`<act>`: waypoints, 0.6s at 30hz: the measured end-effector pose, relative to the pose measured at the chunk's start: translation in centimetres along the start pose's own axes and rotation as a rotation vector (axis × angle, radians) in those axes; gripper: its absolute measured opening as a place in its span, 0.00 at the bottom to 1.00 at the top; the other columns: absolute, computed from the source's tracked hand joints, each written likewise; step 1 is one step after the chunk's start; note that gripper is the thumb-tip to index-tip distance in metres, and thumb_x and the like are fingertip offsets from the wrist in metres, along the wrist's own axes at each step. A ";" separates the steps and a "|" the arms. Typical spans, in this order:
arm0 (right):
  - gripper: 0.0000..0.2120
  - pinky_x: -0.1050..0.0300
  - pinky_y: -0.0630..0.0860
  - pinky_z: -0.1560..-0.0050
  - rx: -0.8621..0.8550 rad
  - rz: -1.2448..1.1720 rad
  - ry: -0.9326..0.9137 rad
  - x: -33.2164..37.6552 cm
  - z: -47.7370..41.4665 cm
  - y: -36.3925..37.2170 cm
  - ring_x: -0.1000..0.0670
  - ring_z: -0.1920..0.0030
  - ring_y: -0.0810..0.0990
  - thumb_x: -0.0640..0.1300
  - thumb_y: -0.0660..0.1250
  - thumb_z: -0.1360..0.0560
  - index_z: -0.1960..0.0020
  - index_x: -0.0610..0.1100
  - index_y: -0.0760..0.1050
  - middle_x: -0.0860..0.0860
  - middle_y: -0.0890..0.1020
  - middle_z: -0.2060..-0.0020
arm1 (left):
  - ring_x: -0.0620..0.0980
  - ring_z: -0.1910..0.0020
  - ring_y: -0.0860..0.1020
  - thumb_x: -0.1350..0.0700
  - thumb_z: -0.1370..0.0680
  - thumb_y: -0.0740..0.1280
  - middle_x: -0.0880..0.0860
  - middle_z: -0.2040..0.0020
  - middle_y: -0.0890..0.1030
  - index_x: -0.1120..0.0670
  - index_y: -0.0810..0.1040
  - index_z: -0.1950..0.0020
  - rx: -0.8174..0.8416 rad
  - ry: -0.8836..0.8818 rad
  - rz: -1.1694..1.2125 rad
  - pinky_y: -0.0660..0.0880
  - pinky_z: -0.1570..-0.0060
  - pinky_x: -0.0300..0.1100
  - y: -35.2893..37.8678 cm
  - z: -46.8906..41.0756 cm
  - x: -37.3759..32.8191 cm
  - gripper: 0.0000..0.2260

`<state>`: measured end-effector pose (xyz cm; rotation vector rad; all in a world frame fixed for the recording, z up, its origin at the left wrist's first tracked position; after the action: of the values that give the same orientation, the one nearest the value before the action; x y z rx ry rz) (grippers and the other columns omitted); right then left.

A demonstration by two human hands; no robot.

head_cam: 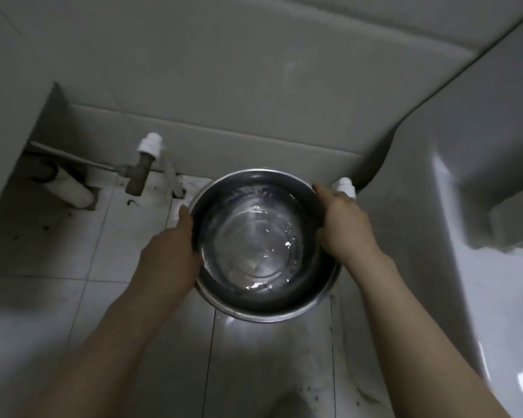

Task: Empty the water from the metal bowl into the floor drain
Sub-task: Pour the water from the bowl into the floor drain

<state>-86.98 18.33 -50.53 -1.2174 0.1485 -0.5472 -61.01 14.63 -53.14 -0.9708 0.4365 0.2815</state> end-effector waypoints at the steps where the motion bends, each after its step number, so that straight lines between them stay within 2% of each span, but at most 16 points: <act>1: 0.35 0.45 0.73 0.40 -0.001 0.017 -0.018 0.1 -0.9 1.2 0.34 0.35 0.72 0.32 0.60 0.28 0.24 0.52 0.61 0.41 0.68 0.31 | 0.51 0.60 0.77 0.51 0.20 0.59 0.57 0.46 0.81 0.51 0.48 0.21 -0.002 -0.014 0.019 0.73 0.62 0.41 0.8 -0.3 0.5 0.31; 3: 0.35 0.44 0.72 0.36 0.019 0.067 -0.048 0.3 -2.8 3.2 0.36 0.33 0.71 0.34 0.60 0.27 0.22 0.52 0.59 0.41 0.72 0.33 | 0.56 0.52 0.80 0.51 0.20 0.59 0.59 0.44 0.81 0.53 0.51 0.22 -0.012 -0.026 0.037 0.78 0.54 0.46 2.5 -1.2 1.5 0.29; 5: 0.35 0.45 0.72 0.36 0.032 0.121 -0.077 0.5 -4.6 4.4 0.37 0.35 0.74 0.35 0.61 0.26 0.22 0.52 0.59 0.40 0.74 0.34 | 0.58 0.47 0.80 0.52 0.19 0.58 0.60 0.41 0.80 0.55 0.50 0.22 -0.004 -0.044 0.031 0.77 0.48 0.48 4.0 -2.0 2.2 0.29; 10: 0.32 0.48 0.73 0.40 0.025 0.218 -0.129 0.7 -7.0 5.6 0.37 0.38 0.77 0.39 0.62 0.25 0.23 0.54 0.62 0.40 0.76 0.35 | 0.56 0.45 0.79 0.54 0.20 0.61 0.61 0.40 0.79 0.58 0.42 0.21 0.017 -0.067 0.106 0.77 0.44 0.48 7.7 -2.9 2.9 0.35; 12: 0.31 0.49 0.73 0.41 0.017 0.242 -0.133 0.7 -7.5 5.8 0.38 0.37 0.77 0.39 0.62 0.26 0.24 0.54 0.63 0.41 0.77 0.35 | 0.57 0.44 0.79 0.55 0.20 0.61 0.61 0.40 0.79 0.59 0.44 0.21 0.007 -0.071 0.124 0.76 0.45 0.47 8.4 -3.1 3.1 0.34; 16: 0.30 0.49 0.72 0.41 0.040 0.308 -0.138 0.5 -7.9 5.7 0.39 0.36 0.77 0.38 0.63 0.25 0.25 0.53 0.64 0.41 0.76 0.34 | 0.54 0.53 0.79 0.58 0.20 0.61 0.59 0.44 0.81 0.61 0.55 0.24 -0.021 -0.037 0.215 0.74 0.55 0.42 9.3 -3.1 3.0 0.27; 18: 0.29 0.50 0.72 0.43 0.052 0.332 -0.130 0.2 -7.9 5.7 0.40 0.37 0.77 0.39 0.63 0.26 0.27 0.54 0.66 0.43 0.77 0.36 | 0.56 0.48 0.81 0.58 0.20 0.61 0.59 0.44 0.81 0.62 0.54 0.23 -0.005 -0.037 0.233 0.77 0.50 0.43 10.0 -3.0 3.0 0.28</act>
<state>-88.12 12.84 -58.55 -1.1444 0.2198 -0.1817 -63.29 17.58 -63.32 -0.9184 0.5158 0.5110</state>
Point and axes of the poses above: each hand's wrist, its own z-axis away from the middle knuckle, its own y-axis out of the palm, x = y × z, the point moved 8 cm from there along -z, towards the middle knuckle
